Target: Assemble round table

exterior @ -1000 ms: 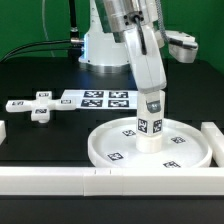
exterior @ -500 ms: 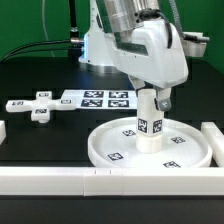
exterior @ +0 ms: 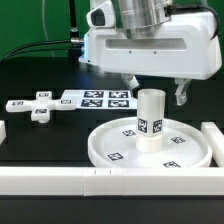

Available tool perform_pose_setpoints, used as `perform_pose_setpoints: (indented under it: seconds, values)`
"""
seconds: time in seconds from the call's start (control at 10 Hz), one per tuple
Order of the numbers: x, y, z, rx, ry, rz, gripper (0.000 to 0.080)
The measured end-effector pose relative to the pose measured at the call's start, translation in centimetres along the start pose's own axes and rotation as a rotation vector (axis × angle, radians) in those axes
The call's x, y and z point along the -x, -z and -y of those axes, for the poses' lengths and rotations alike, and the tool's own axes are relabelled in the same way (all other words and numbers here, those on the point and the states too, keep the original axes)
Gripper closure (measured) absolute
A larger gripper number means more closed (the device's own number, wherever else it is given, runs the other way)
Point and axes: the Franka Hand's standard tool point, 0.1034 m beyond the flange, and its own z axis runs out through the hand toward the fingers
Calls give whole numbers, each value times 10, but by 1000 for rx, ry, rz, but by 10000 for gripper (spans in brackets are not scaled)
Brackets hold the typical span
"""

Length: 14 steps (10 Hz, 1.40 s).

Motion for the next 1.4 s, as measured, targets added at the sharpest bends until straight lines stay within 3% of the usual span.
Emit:
perform_pose_setpoints:
  seconds: [0.5, 0.8, 1.4]
  values:
    - [-1, 0, -2, 1, 407, 0, 151]
    - [0, 0, 0, 58, 710, -12, 151]
    - [-2, 0, -2, 67, 1075, -2, 151]
